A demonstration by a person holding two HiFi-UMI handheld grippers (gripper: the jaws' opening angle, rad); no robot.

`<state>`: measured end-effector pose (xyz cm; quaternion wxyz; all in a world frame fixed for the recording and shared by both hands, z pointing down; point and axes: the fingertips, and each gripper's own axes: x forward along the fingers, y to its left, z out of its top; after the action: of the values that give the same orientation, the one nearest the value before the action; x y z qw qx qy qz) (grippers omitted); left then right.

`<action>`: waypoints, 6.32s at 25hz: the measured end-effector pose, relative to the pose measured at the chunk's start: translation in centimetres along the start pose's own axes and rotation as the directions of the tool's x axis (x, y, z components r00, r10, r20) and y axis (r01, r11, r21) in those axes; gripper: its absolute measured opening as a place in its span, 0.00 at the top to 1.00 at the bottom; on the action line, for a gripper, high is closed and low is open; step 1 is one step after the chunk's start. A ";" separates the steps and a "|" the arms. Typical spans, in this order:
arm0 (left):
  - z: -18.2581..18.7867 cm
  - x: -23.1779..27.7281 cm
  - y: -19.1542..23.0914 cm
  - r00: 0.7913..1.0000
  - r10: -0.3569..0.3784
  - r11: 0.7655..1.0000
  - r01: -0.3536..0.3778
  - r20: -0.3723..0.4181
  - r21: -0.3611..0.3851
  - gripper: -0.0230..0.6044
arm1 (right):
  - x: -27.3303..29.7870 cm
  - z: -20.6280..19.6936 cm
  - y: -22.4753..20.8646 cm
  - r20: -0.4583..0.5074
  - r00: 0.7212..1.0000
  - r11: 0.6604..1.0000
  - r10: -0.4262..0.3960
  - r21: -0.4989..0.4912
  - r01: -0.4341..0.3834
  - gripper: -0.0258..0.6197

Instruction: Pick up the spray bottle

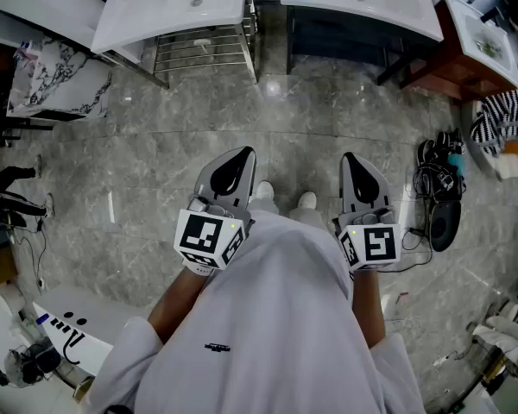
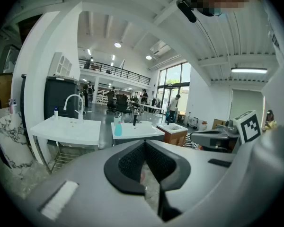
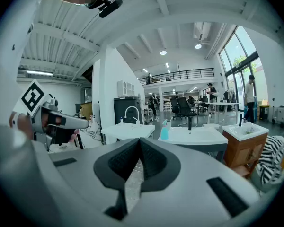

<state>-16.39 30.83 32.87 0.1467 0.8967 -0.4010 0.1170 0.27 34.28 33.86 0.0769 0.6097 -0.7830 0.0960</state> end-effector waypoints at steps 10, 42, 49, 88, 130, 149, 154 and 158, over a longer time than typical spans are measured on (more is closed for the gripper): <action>-0.4 -0.1 -0.9 1.000 -0.017 1.000 0.017 0.004 -0.025 0.96 | -0.8 -0.3 -0.4 0.013 0.999 0.999 -0.052 0.016 0.052 0.95; 2.8 10.5 8.4 1.000 -0.019 0.999 0.019 -0.012 -0.044 0.96 | 13.9 3.1 -4.1 0.067 0.997 1.000 -0.027 0.010 0.027 0.95; 6.5 18.9 10.1 1.000 0.010 0.999 -0.011 -0.023 -0.030 0.96 | 21.1 5.2 -9.5 0.066 0.997 0.999 0.046 -0.015 -0.045 0.86; 11.4 33.0 13.9 0.993 -0.078 0.994 0.084 -0.084 0.068 0.96 | 32.4 8.6 -16.9 0.044 0.999 1.000 0.010 0.013 -0.010 0.82; 4.4 48.3 15.6 0.977 -0.121 0.983 0.142 -0.176 0.113 0.53 | 38.9 3.2 -21.5 -0.094 0.996 0.997 -0.012 0.072 0.019 0.94; 0.6 51.8 15.8 0.969 -0.133 0.972 0.168 -0.210 0.163 0.43 | 39.5 0.0 -22.6 -0.145 0.989 0.992 -0.006 0.127 0.024 0.94; -0.1 52.6 16.0 0.971 -0.135 0.972 0.169 -0.199 0.166 0.41 | 39.4 -0.7 -22.6 -0.160 0.987 0.990 -0.006 0.137 0.028 0.94; -0.8 53.1 16.0 0.971 -0.126 0.974 0.160 -0.205 0.163 0.41 | 39.4 -1.2 -22.7 -0.168 0.986 0.989 -0.007 0.144 0.032 0.94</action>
<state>6.04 -15.45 53.73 0.1121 0.9173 -0.3068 0.2279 12.68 -7.84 45.67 0.0984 0.6112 -0.7586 0.2032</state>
